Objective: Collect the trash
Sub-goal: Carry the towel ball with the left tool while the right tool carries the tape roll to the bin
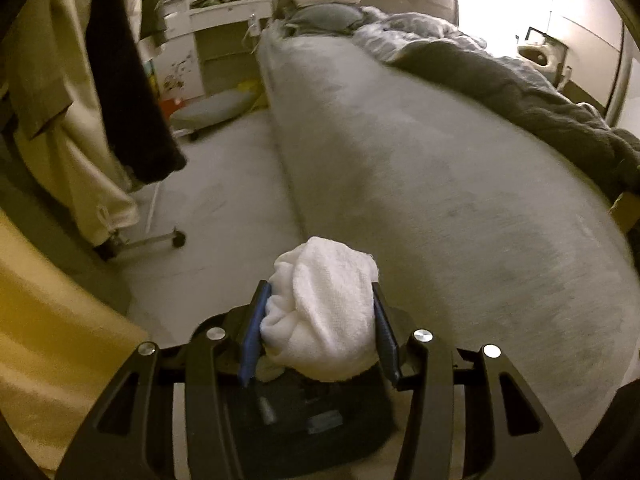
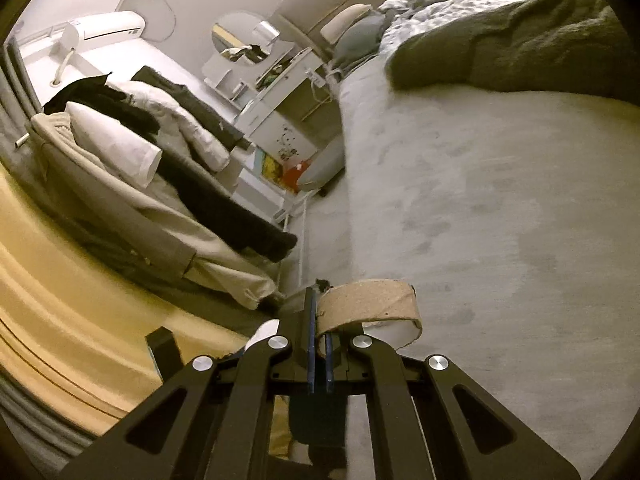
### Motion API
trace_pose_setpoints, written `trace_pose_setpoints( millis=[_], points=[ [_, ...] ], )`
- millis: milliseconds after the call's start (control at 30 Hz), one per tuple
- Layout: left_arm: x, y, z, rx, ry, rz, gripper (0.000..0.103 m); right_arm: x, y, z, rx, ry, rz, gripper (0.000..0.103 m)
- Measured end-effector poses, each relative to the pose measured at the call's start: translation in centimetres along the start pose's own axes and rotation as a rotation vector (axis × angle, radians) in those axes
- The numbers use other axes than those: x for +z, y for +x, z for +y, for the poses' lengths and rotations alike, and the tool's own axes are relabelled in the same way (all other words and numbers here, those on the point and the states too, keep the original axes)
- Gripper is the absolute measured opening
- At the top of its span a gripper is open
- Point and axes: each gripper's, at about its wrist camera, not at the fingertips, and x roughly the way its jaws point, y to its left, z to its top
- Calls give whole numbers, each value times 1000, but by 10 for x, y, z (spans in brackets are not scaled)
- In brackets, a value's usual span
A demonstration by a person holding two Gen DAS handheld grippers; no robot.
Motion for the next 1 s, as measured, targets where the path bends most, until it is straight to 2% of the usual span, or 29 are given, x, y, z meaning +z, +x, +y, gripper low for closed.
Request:
trace_pose_setpoints(
  millis=[400, 700, 800, 833, 1000],
  points=[
    [-28, 28, 46, 34, -53, 138, 52, -19, 72, 38, 46, -19, 122, 4],
    [-51, 53, 70, 16, -95, 255, 54, -39, 118, 56, 3, -57, 230, 4],
    [-58, 58, 73, -5, -108, 297, 57, -43, 128, 59, -14, -64, 255, 4],
    [-60, 59, 74, -13, -111, 304, 62, -45, 132, 60, -19, -67, 263, 4],
    [-62, 51, 82, -31, -121, 290, 72, -51, 147, 60, -49, -77, 296, 4]
  ],
)
